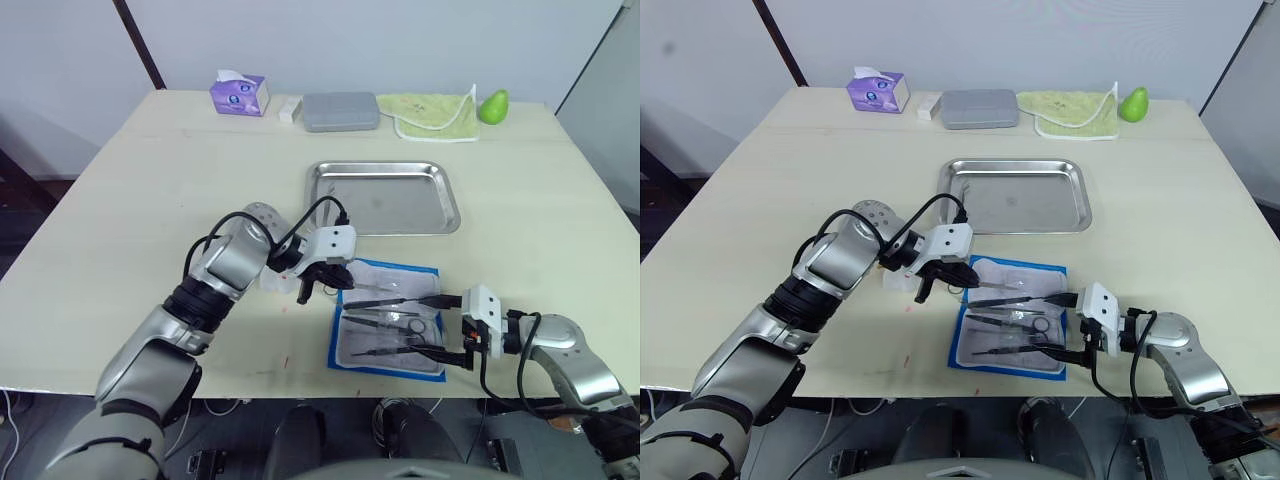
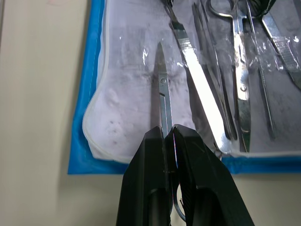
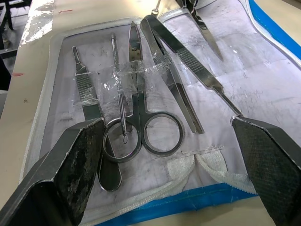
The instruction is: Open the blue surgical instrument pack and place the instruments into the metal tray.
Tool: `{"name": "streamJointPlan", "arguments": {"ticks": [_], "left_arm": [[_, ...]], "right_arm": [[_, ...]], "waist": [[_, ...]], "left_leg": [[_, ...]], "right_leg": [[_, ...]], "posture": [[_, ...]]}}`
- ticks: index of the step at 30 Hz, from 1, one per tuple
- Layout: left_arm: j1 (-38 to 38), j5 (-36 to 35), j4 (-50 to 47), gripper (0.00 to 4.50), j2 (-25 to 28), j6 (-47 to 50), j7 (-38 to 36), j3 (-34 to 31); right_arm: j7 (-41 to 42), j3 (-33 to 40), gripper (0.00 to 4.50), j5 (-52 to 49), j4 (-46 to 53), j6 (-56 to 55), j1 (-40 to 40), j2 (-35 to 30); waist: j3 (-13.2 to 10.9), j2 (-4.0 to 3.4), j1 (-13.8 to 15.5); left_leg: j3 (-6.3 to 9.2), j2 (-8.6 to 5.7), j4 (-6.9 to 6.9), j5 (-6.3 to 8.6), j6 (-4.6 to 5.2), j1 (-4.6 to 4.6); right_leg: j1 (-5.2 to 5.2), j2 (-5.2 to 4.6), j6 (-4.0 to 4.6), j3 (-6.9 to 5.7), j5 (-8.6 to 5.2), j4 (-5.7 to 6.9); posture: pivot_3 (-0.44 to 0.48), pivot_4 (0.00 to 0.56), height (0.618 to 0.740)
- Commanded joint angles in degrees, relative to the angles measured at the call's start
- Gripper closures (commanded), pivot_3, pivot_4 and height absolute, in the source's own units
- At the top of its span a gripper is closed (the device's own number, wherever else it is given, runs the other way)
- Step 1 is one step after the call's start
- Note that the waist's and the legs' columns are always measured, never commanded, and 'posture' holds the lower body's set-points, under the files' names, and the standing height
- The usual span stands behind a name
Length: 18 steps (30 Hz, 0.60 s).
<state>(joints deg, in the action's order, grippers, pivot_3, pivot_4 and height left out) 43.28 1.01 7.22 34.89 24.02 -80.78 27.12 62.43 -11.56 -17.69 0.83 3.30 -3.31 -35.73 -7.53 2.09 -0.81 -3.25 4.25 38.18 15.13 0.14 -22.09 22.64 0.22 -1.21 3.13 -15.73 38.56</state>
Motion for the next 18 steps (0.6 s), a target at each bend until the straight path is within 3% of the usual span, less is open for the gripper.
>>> {"name": "streamJointPlan", "arguments": {"ticks": [1,12,18], "left_arm": [[0.0,-1.3,-2.6,4.41,1.4,-1.6,0.2,-2.6],[-2.2,-3.8,-5.8,4.41,6.4,-1.7,-0.1,-6.6],[-3.7,-6.9,-7.9,4.41,6.2,1.1,2.7,-10.0]], "right_arm": [[-0.1,-3.5,0.00,5.0,-5.6,3.1,1.5,-0.8],[0.6,-3.7,0.00,5.1,-6.4,2.8,1.0,-0.9],[0.8,-3.8,0.00,5.1,-6.6,2.9,0.9,-0.9]], "waist": [[0.0,0.00,0.0],[0.0,0.00,0.0],[0.0,0.01,0.0]], "left_leg": [[0.00,0.00,0.00,0.00,0.00,0.00],[-0.01,0.01,0.00,0.00,0.00,0.01],[-0.02,0.02,0.00,0.00,0.00,0.02]], "right_leg": [[0.00,0.00,0.00,0.00,0.00,0.00],[0.00,0.00,0.00,0.01,0.00,0.01],[0.00,-0.01,0.00,0.00,0.00,0.01]], "posture": [[0.000,0.150,0.738],[0.000,0.150,0.738],[0.000,0.150,0.738]]}}
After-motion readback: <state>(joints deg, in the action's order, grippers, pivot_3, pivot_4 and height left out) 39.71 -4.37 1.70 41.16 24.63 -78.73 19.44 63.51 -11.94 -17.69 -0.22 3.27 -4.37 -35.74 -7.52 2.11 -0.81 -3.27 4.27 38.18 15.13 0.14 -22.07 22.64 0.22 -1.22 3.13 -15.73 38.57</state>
